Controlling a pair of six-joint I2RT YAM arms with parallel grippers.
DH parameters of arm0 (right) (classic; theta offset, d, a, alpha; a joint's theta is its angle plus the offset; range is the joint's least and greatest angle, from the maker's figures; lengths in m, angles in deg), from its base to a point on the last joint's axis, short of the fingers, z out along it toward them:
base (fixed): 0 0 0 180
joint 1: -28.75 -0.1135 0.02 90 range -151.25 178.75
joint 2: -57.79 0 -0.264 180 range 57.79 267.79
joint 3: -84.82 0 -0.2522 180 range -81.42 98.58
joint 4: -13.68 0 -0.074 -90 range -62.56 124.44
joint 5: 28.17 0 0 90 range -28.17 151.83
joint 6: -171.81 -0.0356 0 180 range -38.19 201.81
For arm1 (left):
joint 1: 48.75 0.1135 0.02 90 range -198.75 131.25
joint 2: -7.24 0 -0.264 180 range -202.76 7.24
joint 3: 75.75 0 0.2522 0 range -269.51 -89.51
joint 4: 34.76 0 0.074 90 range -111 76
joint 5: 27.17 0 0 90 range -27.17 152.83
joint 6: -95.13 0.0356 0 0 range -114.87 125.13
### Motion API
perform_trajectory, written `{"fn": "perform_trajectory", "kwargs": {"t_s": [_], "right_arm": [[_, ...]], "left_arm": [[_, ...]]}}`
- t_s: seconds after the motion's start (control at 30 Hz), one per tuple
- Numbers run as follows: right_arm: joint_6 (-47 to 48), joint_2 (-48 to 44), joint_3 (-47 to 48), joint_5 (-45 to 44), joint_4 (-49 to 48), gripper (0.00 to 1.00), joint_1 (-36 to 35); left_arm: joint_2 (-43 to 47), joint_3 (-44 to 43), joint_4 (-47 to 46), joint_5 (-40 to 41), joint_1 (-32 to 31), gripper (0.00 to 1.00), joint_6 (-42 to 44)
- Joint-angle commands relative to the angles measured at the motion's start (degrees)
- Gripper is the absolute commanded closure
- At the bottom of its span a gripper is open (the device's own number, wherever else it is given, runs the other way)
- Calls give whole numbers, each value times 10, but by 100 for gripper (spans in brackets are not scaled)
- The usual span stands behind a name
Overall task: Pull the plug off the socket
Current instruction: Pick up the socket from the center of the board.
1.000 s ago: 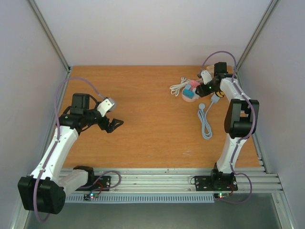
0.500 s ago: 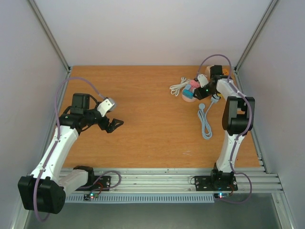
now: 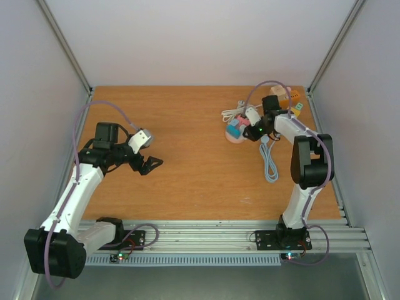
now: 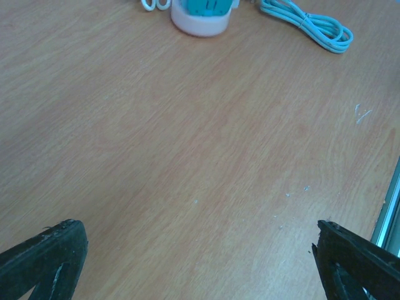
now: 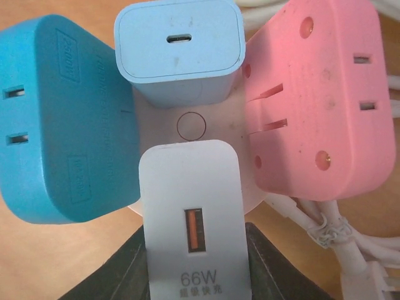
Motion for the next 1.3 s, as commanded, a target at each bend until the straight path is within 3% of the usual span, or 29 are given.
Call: {"fn": "perform_trajectory", "kwargs": {"t_s": [0.0,0.4,0.73,0.97,1.1,1.27], "right_arm": [[18,-80,-50,25,-14,81,-68],[44,-242,-221,-6,-47,85,-244],[31,-301,-282,-33,-118,88,-286],[46,-299,-311,-7,-126,88,-310],[49,-295,-312,5,-123,88,-314],[55,-296,-319,16,-123,90,-317]], "left_arm": [[-6,-2,-11,-19,-2,1,10],[-46,-5,-62,-16,-3,1,-31],[-88,11,-123,-64,-3,1,-118],[-115,26,-127,-111,-10,1,-64],[-121,42,-170,-60,-41,1,-23],[-186,-2,-162,35,-107,1,-29]]}}
